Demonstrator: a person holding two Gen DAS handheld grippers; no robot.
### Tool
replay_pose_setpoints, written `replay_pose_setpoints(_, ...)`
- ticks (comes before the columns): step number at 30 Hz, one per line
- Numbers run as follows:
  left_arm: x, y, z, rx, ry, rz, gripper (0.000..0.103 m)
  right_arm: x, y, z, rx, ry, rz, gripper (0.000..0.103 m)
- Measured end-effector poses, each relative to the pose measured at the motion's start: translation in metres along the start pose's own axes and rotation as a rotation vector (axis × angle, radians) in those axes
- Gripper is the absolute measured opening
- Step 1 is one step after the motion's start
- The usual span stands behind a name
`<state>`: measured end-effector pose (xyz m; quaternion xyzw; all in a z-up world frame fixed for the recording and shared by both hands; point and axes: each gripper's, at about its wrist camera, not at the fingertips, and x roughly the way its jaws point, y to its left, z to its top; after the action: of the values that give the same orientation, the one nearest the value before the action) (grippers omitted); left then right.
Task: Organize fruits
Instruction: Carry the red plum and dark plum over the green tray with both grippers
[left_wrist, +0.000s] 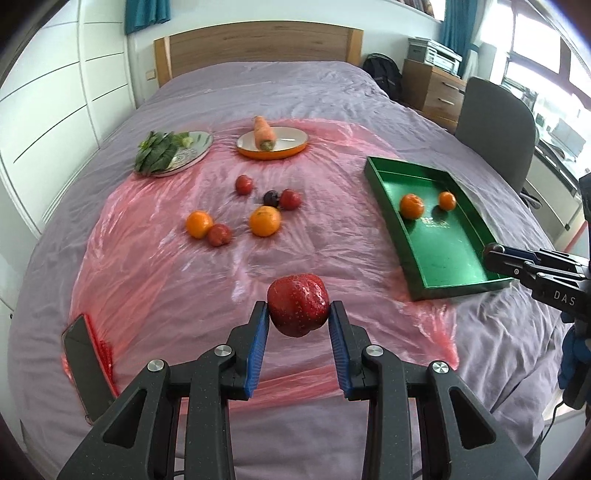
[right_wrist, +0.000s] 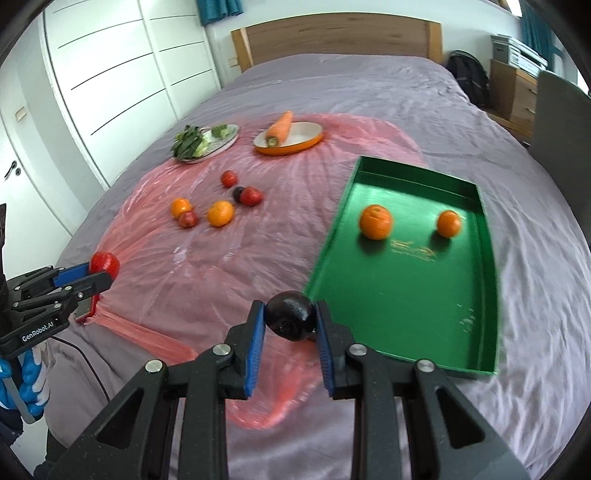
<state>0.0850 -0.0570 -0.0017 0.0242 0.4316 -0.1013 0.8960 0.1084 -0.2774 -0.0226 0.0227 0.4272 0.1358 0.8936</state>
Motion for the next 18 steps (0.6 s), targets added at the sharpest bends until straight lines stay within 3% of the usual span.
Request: replay_pose_setpoints(18, 0.048, -0.127, 0.043, 0.176, 0.045, -0.108, 0.029, 0.003, -0.108, -0.011, 0.090, 0.003, -0.060, 0.017)
